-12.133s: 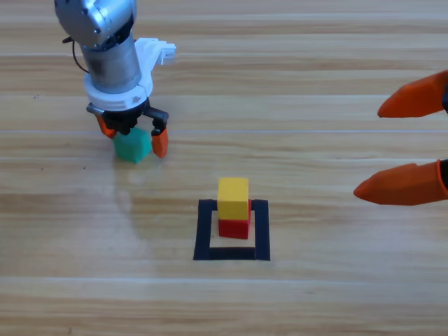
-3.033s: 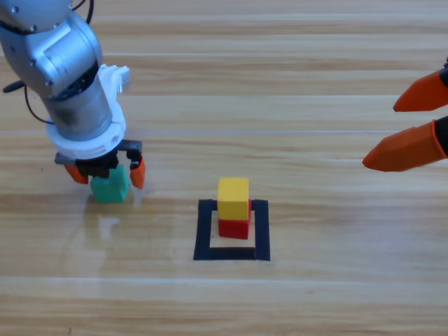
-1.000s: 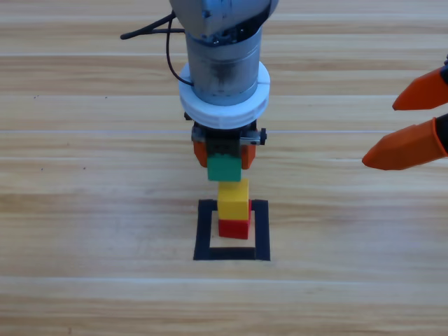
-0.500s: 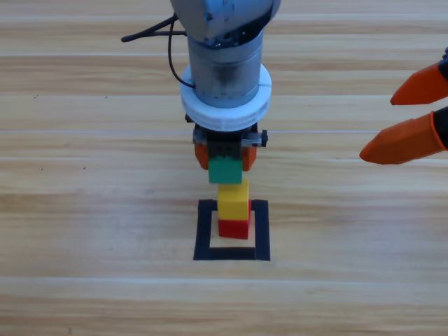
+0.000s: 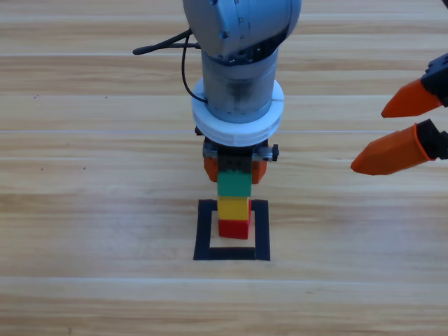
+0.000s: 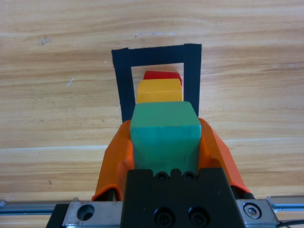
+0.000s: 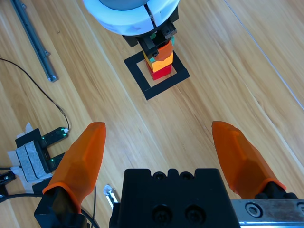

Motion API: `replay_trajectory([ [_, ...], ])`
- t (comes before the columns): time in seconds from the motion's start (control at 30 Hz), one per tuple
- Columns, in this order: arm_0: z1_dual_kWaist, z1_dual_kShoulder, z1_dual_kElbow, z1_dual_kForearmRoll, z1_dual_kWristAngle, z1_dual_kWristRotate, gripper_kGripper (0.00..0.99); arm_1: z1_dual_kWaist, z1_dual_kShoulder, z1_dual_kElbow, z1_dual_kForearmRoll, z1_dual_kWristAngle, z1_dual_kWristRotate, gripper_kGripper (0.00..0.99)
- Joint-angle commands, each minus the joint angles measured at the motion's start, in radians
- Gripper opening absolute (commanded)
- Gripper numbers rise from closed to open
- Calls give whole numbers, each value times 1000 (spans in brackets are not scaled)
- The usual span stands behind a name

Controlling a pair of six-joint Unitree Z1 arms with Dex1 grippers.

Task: Stack the blocks in the rectangular block: red at the bottom, yellow in the middle, green on top

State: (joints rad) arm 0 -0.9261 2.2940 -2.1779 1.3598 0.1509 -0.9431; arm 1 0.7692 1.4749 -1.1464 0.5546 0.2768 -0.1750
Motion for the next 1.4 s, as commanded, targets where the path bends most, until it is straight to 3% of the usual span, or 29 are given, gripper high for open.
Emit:
replay_trajectory([
  [0.03, -19, 58, 18, -7, -5, -11, 0, -27, 33, 2, 21, 21, -4, 982],
  [1.4, -8, 61, 29, -25, 21, 10, 0, -27, 41, -1, 21, 32, -6, 982],
])
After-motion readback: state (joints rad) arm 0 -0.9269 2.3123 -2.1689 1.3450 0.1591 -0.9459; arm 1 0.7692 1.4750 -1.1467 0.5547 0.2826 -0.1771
